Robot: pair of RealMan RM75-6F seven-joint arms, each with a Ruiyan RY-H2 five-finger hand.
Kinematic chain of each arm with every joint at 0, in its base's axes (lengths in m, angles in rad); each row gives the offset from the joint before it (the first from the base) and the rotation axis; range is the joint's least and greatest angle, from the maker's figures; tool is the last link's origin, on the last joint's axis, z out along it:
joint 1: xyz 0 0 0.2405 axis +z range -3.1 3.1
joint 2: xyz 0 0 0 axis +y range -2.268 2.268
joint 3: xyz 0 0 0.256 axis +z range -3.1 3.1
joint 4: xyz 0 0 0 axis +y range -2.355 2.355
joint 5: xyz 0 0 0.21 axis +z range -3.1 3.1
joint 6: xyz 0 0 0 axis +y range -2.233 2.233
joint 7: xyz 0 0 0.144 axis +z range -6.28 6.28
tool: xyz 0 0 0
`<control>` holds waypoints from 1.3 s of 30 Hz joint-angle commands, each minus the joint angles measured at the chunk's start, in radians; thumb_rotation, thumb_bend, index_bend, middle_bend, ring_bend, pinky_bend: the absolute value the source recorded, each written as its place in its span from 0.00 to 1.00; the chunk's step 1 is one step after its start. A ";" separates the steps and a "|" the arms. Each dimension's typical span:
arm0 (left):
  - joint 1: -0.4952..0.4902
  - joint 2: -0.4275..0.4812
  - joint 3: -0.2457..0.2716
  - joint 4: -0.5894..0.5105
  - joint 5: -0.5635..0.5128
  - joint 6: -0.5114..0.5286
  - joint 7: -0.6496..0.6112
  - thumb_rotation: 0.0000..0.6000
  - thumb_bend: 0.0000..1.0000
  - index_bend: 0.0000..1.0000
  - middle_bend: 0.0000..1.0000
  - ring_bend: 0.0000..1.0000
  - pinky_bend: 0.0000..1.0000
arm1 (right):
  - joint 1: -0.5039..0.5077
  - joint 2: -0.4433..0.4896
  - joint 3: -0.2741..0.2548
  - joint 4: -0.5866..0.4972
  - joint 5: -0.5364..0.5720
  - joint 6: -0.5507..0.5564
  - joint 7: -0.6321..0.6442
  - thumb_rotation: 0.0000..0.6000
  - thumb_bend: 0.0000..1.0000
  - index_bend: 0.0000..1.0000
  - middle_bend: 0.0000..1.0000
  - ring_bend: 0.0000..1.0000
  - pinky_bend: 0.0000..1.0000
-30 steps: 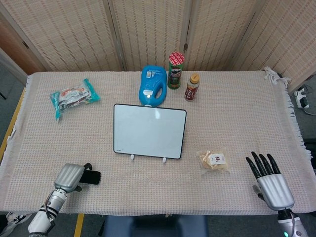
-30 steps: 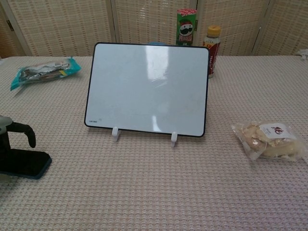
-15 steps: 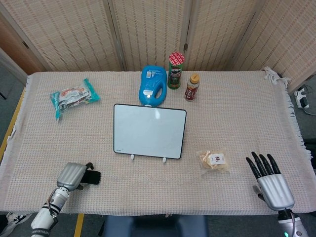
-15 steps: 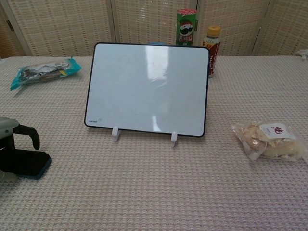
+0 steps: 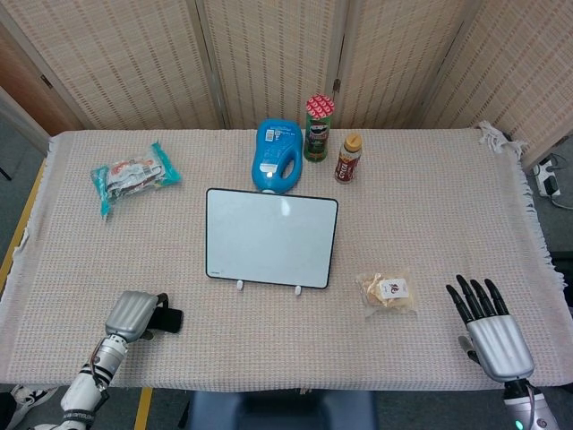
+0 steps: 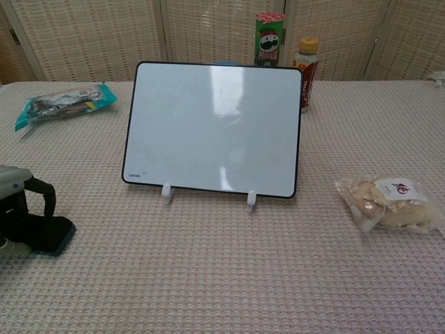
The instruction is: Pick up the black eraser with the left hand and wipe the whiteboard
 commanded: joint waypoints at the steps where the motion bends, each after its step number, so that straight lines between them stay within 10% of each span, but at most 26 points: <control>1: 0.011 -0.008 0.003 -0.001 0.044 0.041 -0.032 1.00 0.35 0.65 1.00 0.95 0.88 | 0.000 0.000 0.000 0.000 0.001 0.001 0.000 1.00 0.29 0.00 0.00 0.08 0.00; 8: 0.055 -0.039 0.008 -0.013 0.175 0.192 -0.081 1.00 0.42 0.68 1.00 0.96 0.88 | -0.001 -0.001 -0.002 -0.002 0.000 0.001 -0.001 1.00 0.29 0.00 0.00 0.08 0.00; 15: 0.071 -0.262 -0.061 0.105 0.299 0.401 -0.012 1.00 0.47 0.70 1.00 0.96 0.89 | -0.004 0.001 -0.006 -0.006 -0.007 0.007 0.003 1.00 0.29 0.00 0.00 0.08 0.00; 39: -0.167 -0.762 -0.239 0.584 0.364 0.442 0.386 1.00 0.49 0.70 1.00 0.96 0.89 | -0.007 0.053 -0.021 -0.018 -0.042 0.029 0.100 1.00 0.29 0.00 0.00 0.09 0.00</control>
